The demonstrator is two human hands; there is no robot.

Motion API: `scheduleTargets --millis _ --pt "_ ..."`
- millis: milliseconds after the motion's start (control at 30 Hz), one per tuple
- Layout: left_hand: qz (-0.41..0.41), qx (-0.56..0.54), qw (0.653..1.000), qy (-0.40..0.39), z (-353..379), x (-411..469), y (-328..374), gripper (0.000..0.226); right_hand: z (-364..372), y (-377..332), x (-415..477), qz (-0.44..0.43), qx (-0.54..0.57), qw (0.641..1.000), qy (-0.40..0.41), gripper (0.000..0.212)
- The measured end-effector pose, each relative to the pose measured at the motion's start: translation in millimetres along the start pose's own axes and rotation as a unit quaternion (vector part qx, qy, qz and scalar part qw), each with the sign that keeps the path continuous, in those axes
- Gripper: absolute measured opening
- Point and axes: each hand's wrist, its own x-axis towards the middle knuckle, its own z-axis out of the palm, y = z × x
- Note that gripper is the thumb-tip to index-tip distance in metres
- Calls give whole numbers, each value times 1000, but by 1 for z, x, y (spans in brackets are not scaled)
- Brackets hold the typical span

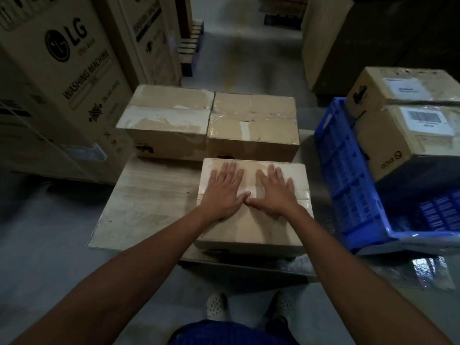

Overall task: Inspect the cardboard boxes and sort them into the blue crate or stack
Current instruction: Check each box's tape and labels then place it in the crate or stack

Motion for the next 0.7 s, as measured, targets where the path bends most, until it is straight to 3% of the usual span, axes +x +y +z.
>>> scheduleTargets --millis 400,500,700 --pt "-14 -12 1000 -20 -10 9 23 70 -6 17 0 -3 59 998 23 101" --pt "11 -29 999 -17 3 7 48 67 3 37 -14 54 28 996 67 100" --pt "8 0 1000 -19 18 11 49 68 6 46 -19 40 -8 998 41 96"
